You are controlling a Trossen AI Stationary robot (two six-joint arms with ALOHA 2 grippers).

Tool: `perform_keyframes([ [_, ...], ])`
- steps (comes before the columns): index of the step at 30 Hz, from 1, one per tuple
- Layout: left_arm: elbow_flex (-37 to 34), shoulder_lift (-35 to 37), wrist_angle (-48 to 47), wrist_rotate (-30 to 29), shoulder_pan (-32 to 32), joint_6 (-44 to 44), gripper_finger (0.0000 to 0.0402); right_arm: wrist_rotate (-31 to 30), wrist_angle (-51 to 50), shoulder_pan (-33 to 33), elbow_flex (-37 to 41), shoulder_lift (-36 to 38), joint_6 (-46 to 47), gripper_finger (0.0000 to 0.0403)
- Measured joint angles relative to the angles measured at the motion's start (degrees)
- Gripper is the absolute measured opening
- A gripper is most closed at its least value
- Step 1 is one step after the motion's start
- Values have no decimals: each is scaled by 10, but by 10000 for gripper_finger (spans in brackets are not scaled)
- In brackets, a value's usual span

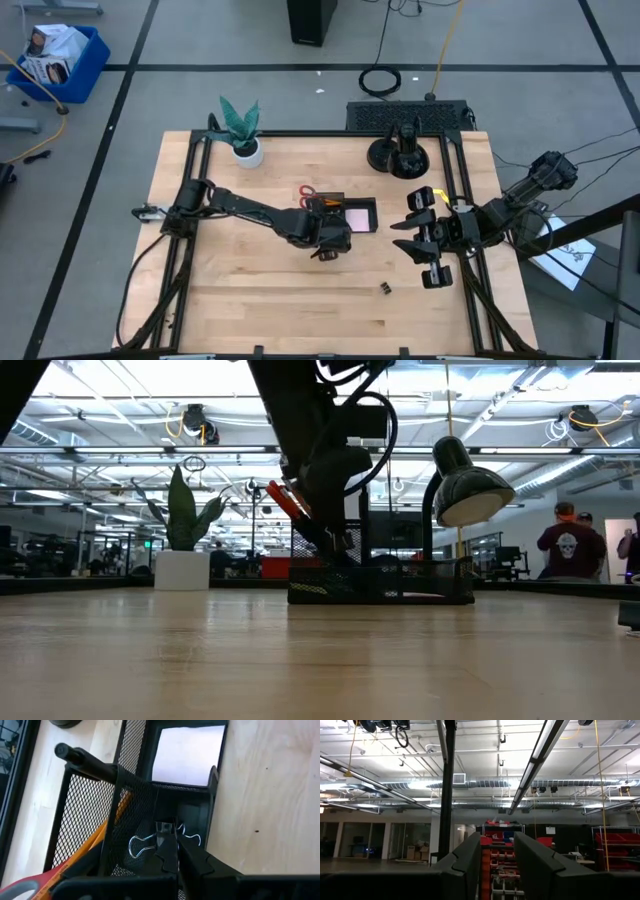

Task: Pick and place office supplies into organizer
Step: Put the left black binder clip into the desk organizer

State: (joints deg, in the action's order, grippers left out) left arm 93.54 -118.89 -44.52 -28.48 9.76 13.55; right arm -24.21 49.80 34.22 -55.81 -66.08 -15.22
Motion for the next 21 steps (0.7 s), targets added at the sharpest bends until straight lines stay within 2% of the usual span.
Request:
perform_keyframes([
  [21,0,0,-5,44,-8,-30,0,2,0,0,0,0,0,109],
])
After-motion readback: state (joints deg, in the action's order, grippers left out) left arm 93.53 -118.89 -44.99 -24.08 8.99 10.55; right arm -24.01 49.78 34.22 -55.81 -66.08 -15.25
